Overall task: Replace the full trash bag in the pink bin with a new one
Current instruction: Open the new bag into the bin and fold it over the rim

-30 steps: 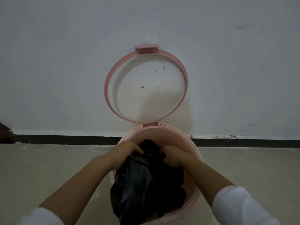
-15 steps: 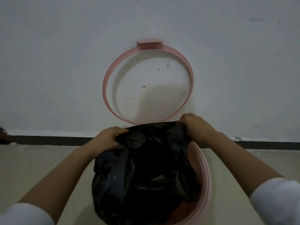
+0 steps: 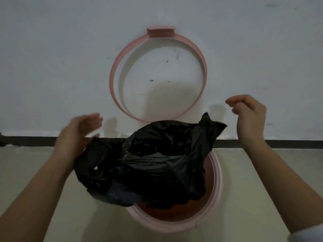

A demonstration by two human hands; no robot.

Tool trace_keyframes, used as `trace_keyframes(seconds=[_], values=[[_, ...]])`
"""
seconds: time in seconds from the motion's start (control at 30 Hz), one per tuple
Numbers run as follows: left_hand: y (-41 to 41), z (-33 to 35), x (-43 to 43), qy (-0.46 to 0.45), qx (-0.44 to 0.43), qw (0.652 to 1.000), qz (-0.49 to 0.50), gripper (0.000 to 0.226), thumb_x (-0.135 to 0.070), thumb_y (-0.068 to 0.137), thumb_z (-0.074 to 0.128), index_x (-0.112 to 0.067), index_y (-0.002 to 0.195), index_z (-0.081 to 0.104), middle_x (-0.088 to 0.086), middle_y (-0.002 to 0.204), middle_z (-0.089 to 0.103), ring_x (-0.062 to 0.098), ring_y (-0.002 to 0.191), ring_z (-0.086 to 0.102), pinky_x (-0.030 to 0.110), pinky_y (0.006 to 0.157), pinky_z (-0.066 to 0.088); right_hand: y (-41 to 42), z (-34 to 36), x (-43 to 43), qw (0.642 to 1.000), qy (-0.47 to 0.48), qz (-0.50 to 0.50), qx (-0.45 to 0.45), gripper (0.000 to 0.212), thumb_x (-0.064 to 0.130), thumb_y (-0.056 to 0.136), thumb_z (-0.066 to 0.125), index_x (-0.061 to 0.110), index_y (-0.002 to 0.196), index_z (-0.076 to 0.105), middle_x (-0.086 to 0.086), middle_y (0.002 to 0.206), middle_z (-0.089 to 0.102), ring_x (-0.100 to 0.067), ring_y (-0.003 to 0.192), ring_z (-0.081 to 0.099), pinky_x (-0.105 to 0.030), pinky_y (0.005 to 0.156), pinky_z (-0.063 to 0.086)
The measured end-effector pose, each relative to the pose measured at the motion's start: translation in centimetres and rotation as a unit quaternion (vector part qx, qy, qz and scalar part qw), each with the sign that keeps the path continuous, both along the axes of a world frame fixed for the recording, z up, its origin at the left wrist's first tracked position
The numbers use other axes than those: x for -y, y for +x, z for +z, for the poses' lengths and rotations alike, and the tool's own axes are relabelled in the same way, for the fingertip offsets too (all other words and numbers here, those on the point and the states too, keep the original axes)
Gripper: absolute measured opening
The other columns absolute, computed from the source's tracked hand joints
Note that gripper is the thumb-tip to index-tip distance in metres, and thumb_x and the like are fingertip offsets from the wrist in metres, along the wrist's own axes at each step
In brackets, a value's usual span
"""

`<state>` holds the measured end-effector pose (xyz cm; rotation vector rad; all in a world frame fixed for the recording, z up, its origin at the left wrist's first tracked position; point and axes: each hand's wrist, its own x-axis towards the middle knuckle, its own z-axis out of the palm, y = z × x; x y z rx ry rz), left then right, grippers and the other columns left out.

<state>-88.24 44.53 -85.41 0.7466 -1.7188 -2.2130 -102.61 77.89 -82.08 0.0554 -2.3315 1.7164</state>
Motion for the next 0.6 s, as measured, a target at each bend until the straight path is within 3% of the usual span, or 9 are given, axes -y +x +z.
trace_keyframes(seconds=[0.07,0.13,0.17,0.23,0.3,0.37,0.43,0.53,0.6], values=[[1.0,2.3,-0.9,-0.159,-0.048,0.986,-0.01,0.035,-0.025,0.092,0.036,-0.024,0.097,0.07,-0.011,0.098,0.075,0.012,0.114,0.061,0.038,0.101,0.044,3.2,1.2,1.2,0.974,0.144,0.141,-0.1,0.029,0.014,0.069,0.047,0.01,0.087,0.069,0.002,0.094,0.068,-0.011,0.094,0.059,-0.023,0.084,0.044],[2.4,4.0,-3.0,-0.335,-0.055,0.927,-0.16,0.035,-0.039,0.087,0.042,-0.03,0.108,0.068,-0.016,0.11,0.069,0.0,0.108,0.061,0.038,0.101,0.044,5.9,0.0,2.6,0.875,0.366,0.292,-0.125,0.038,0.032,0.078,0.047,0.015,0.102,0.07,0.001,0.117,0.066,-0.016,0.121,0.052,-0.039,0.107,0.034],[3.0,4.4,-4.4,-0.425,0.002,0.868,-0.256,0.045,-0.054,0.082,0.043,-0.033,0.117,0.062,-0.017,0.116,0.066,-0.001,0.11,0.059,0.04,0.104,0.042,6.7,-0.8,2.9,0.812,0.458,0.342,-0.115,0.044,0.044,0.083,0.041,0.019,0.105,0.069,0.002,0.127,0.062,-0.015,0.133,0.042,-0.045,0.115,0.021],[4.0,2.8,-6.8,-0.616,0.095,0.686,-0.374,0.08,-0.073,0.072,0.039,-0.028,0.139,0.042,-0.01,0.134,0.056,0.009,0.127,0.049,0.042,0.117,0.022,7.4,-2.1,2.3,0.73,0.566,0.366,-0.117,0.055,0.053,0.089,0.029,0.021,0.091,0.074,0.003,0.123,0.065,-0.015,0.136,0.039,-0.046,0.117,0.003],[5.4,0.7,-8.2,-0.702,0.065,0.6,-0.379,0.08,-0.065,0.07,0.045,-0.02,0.136,0.047,-0.003,0.121,0.066,0.014,0.119,0.056,0.037,0.116,0.018,8.0,-2.9,0.4,0.719,0.595,0.323,-0.157,0.057,0.047,0.09,0.031,0.017,0.065,0.073,0.002,0.084,0.073,-0.019,0.11,0.062,-0.047,0.115,0.008],[6.8,-0.2,-8.7,-0.7,-0.008,0.618,-0.357,0.047,-0.05,0.071,0.051,-0.025,0.107,0.066,-0.008,0.086,0.071,0.013,0.086,0.068,0.03,0.087,0.046,9.0,-3.4,-2.1,0.743,0.587,0.269,-0.179,0.051,0.044,0.086,0.039,0.016,0.05,0.063,0.005,0.059,0.061,-0.021,0.079,0.065,-0.045,0.11,0.019],[8.8,-1.3,-9.2,-0.672,-0.054,0.632,-0.382,0.026,-0.046,0.072,0.052,-0.033,0.091,0.066,-0.014,0.074,0.064,0.007,0.072,0.063,0.021,0.062,0.045,10.5,-4.5,-4.8,0.753,0.594,0.238,-0.153,0.048,0.046,0.082,0.042,0.017,0.047,0.056,0.005,0.055,0.055,-0.02,0.072,0.061,-0.042,0.101,0.024],[12.2,-4.0,-10.2,-0.645,-0.076,0.623,-0.437,0.02,-0.04,0.075,0.057,-0.039,0.094,0.061,-0.018,0.079,0.059,0.002,0.074,0.056,0.016,0.061,0.037,12.9,-7.4,-7.9,0.761,0.601,0.22,-0.109,0.048,0.055,0.083,0.04,0.022,0.051,0.056,0.007,0.06,0.056,-0.016,0.076,0.061,-0.041,0.099,0.025],[14.2,-6.6,-10.1,-0.623,-0.08,0.628,-0.458,0.024,-0.036,0.08,0.057,-0.041,0.104,0.059,-0.019,0.089,0.06,0.001,0.08,0.055,0.016,0.065,0.037,13.8,-9.0,-8.8,0.793,0.57,0.195,-0.087,0.05,0.06,0.086,0.034,0.025,0.06,0.058,0.011,0.066,0.058,-0.01,0.08,0.058,-0.037,0.099,0.024]])
